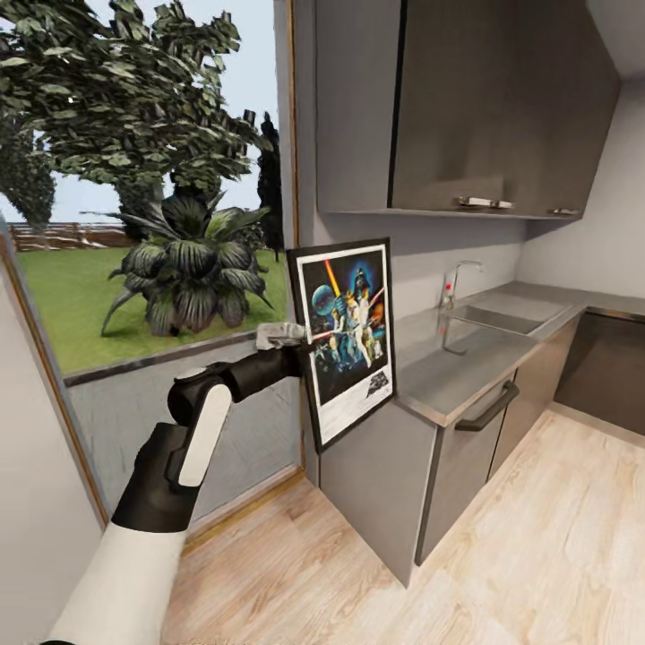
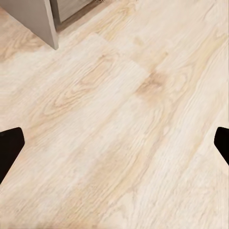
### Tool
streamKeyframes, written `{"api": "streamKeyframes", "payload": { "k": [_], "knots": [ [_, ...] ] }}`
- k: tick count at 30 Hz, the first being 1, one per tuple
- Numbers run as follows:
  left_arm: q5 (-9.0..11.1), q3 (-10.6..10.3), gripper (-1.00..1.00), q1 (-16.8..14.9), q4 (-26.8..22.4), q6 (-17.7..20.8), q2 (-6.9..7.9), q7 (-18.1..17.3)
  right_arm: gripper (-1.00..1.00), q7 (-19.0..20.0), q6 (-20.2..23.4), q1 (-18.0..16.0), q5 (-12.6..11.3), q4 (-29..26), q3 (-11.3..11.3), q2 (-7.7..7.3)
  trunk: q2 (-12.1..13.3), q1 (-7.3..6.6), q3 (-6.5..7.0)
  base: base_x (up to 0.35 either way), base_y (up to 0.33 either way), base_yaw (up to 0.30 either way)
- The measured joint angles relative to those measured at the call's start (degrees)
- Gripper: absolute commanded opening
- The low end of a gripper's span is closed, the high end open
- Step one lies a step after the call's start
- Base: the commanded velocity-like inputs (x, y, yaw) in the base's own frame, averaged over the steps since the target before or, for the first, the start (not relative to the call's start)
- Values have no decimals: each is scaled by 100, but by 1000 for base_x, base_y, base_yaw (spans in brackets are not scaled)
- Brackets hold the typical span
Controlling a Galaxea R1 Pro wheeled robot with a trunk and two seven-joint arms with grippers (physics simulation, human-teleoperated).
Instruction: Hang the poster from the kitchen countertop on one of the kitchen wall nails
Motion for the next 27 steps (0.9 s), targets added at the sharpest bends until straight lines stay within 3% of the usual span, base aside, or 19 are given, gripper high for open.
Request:
{"api": "streamKeyframes", "payload": {
  "k": [1, 4, 5, 7, 10, 14, 16, 19, 21, 25, 27],
  "knots": [
    [126, 4, -100, 0, 0, 54, 58, -314, 100, 12, 1, -2, 3, -20, 2, -2, 0, 0, 0, -11, -10, 40],
    [240, 9, -100, 0, 0, 118, 368, -1423, 100, 115, 14, -5, 9, -335, 32, -13, 0, 0, 0, -5, -4, 17],
    [253, 7, -100, 5, 0, 125, 498, -1779, 100, 285, 26, -3, 10, -542, 51, -15, 0, 0, 0, -2, -2, 7],
    [251, 9, -100, 26, -1, 113, 704, -2330, 100, 997, 49, 0, 10, -1060, 47, -17, 0, 0, 0, -1, -1, 4],
    [231, 2, -100, 179, -17, 89, 892, -2651, 100, 1717, 72, 5, 2, -1679, 33, -17, 0, 0, 0, 0, 0, 1],
    [244, 1, -100, 450, -72, 83, 990, -2847, 100, 1983, 328, 45, -19, -2270, 30, -15, 0, 0, 0, 0, 0, 0],
    [240, 0, -100, 570, -79, 64, 1066, -2994, 100, 2141, 648, 104, -24, -2581, 27, -14, 0, 0, 0, 0, 0, 0],
    [224, -1, -100, 794, -53, -192, 1382, -3368, 100, 2645, 1596, 236, -31, -3527, 6, -8, 0, 0, 0, 0, 0, 0],
    [226, 0, -100, 858, -39, -275, 1521, -3451, 100, 2835, 1862, 264, -31, -3850, -17, -7, 0, 0, 0, 0, 0, 0],
    [222, 1, -100, 1015, -24, -335, 1760, -3516, 100, 3093, 2049, 283, -31, -4204, -248, -2, 0, 0, 0, 0, 0, 0],
    [205, 1, -100, 1088, 37, -367, 1940, -3542, 100, 3509, 2126, 289, -32, -4357, -565, -4, 0, 0, 0, 0, 0, 0]
  ]
}}
